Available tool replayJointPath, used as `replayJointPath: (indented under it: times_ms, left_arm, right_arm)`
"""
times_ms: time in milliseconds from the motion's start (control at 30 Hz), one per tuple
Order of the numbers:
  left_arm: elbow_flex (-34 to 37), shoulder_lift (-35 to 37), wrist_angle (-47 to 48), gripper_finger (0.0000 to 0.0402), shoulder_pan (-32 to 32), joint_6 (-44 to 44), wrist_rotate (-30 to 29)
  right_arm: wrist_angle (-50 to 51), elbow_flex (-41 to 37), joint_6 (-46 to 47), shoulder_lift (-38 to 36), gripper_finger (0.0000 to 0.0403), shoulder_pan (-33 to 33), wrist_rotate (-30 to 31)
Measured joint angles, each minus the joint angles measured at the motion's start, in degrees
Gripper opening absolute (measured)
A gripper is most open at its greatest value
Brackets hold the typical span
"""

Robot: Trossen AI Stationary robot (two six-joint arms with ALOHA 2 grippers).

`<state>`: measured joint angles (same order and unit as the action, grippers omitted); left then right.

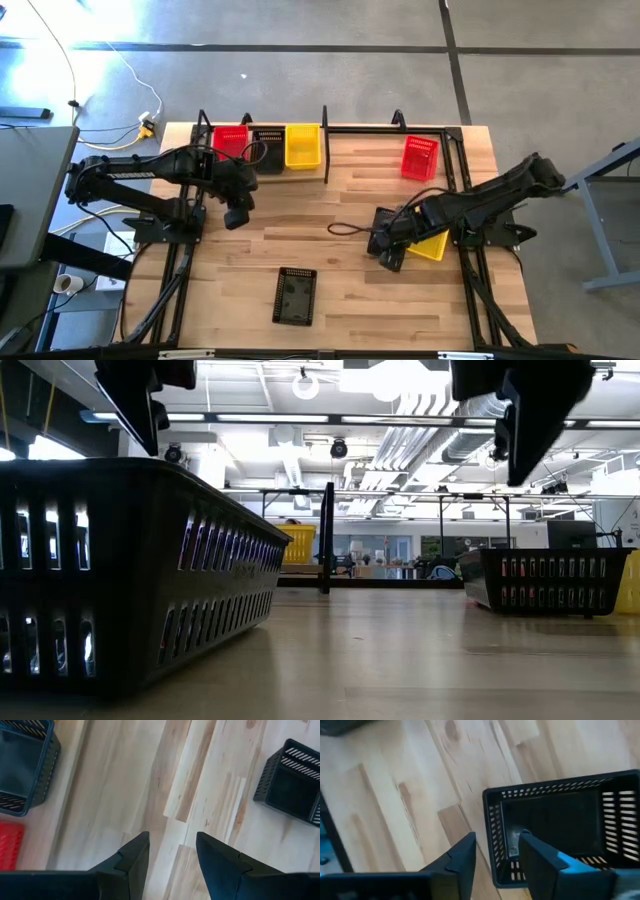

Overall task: Stack baskets on shelf by color
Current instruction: Stack the right black bin on top of the black bin

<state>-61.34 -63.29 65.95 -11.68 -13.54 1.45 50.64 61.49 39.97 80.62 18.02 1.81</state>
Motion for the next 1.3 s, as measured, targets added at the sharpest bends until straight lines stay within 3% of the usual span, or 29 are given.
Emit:
replayJointPath:
  times_ms: [200, 400, 867, 1033, 1233, 1300]
  left_arm:
    - [0.0, 0.0, 0.0, 0.0152, 2.0, 0.0, -1.0]
    - [0.0, 0.0, 0.0, 0.0152, 2.9, -2.4, -4.2]
    - [0.0, 0.0, 0.0, 0.0152, 4.4, -4.5, -4.9]
    - [0.0, 0.0, 0.0, 0.0152, 4.4, -4.5, -4.9]
    - [0.0, 0.0, 0.0, 0.0152, 4.4, -4.4, -5.7]
    - [0.0, 0.0, 0.0, 0.0152, 4.4, -4.3, -6.7]
  right_arm:
    - [-6.2, -5.4, 0.1, 0.7, 0.0162, 1.5, -0.6]
    - [-12.3, -10.3, 1.0, 0.7, 0.0161, 3.0, -1.6]
    - [-16.8, -16.7, 1.5, 0.7, 0.0157, 4.3, -1.4]
    - [-18.2, -19.1, 2.7, 0.7, 0.0122, 4.3, -1.4]
    - [-20.7, -19.2, 2.3, 0.7, 0.0023, 4.3, -1.4]
    - [-22.1, -19.2, 1.6, 0.7, 0.0009, 4.3, -1.4]
